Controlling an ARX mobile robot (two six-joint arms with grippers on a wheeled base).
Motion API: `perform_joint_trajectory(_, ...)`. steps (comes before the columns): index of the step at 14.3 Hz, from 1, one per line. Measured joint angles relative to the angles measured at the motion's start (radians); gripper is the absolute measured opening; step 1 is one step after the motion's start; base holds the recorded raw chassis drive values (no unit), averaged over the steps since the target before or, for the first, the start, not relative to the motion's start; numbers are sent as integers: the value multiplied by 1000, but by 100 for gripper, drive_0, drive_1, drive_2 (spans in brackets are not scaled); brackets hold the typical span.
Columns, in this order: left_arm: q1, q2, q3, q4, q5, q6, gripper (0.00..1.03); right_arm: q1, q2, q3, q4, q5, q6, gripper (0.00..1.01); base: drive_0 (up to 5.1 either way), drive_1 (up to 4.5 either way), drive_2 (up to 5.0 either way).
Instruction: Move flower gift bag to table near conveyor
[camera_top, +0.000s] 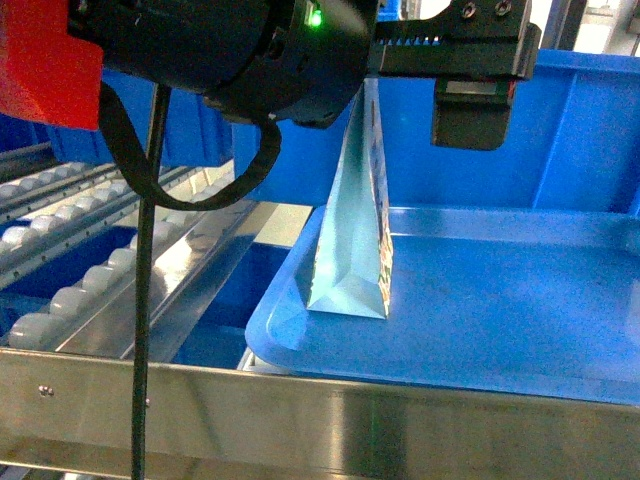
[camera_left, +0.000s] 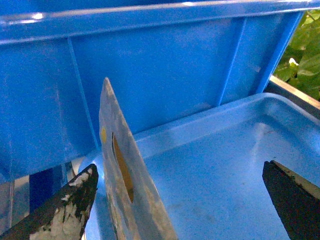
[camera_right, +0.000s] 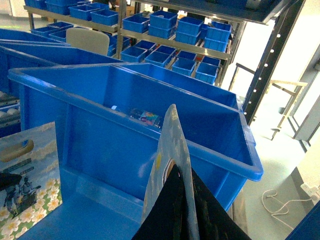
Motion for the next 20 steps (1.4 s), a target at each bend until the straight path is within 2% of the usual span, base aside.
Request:
perform_joint_trajectory(8,27,42,-9,5,1,6,98,0,0,0,0,0,0,2,0,0,0)
perform_joint_trajectory(11,30,42,-9,7,2,2,1,0,0,0,0,0,0,2,0,0,0)
perform_joint_trajectory(14,78,18,-15,0,-37,-37,2,0,0,0,0,0,0,2,0,0,0)
perform_joint_trajectory(20,111,-206,-26,-10,-110,-79,2,0,0,0,0,0,0,2,0,0,0)
